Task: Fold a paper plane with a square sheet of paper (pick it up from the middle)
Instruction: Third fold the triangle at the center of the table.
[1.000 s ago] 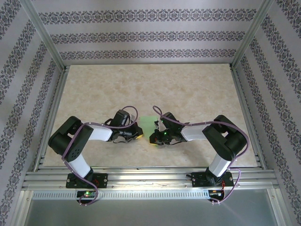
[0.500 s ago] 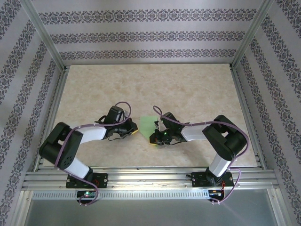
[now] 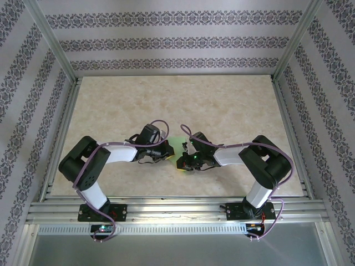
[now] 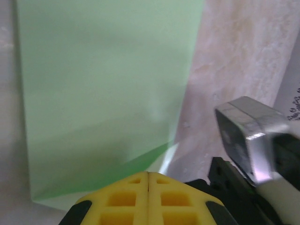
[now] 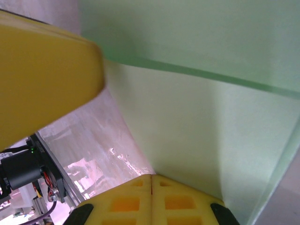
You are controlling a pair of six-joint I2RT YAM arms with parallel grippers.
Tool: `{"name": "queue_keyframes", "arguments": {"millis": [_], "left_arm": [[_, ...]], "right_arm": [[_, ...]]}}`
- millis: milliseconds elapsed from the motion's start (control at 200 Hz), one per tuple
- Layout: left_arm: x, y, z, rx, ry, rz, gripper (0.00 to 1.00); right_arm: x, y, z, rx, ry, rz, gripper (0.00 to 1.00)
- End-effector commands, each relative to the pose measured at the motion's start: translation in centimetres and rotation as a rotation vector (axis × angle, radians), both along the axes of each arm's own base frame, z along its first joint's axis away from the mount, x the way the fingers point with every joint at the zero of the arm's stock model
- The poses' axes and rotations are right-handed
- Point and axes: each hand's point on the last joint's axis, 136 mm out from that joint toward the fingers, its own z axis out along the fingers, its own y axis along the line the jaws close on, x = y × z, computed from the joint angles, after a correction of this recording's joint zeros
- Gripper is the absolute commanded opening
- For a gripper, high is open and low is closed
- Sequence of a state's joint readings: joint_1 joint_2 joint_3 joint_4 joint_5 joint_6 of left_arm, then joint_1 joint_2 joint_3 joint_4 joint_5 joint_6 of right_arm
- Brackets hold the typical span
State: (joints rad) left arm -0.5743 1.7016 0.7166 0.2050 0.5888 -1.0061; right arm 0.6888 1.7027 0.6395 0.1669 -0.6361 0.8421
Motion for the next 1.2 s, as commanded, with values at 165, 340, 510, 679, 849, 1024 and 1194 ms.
{"name": "queue_keyframes", "arguments": {"millis": [165, 340, 510, 679, 849, 1024, 1194], "left_arm": [[-1.1, 1.9, -4.0, 0.111, 0.025, 0.004, 0.02], [-2.3, 3.0, -4.8, 0.155, 0.045, 0.000, 0.02], [-2.4, 2.9, -4.7, 0.158, 0.047, -0.021, 0.01], [-2.2, 2.7, -4.6, 0.152, 0.044, -0.025, 0.00], [-2.6, 3.1, -5.0, 0.165, 0.056, -0.012, 0.00], [-2.9, 3.5, -5.6, 0.180, 0.070, -0.002, 0.00], [-3.0, 3.7, -5.5, 0.181, 0.064, 0.001, 0.00]], "right_arm": [[-0.9, -1.4, -0.5, -0.059, 0.063, -0.016, 0.03], [0.7, 0.0, 3.7, 0.015, -0.024, -0.015, 0.11], [1.4, 1.0, 2.9, 0.000, -0.003, -0.007, 0.12], [1.8, 1.4, 0.4, -0.050, 0.036, -0.003, 0.13], [-0.1, 0.1, -1.4, -0.085, 0.083, 0.011, 0.15], [-2.5, -1.3, -1.2, -0.075, 0.099, 0.047, 0.15], [-5.0, -2.8, -1.2, -0.064, 0.142, 0.063, 0.16]]}}
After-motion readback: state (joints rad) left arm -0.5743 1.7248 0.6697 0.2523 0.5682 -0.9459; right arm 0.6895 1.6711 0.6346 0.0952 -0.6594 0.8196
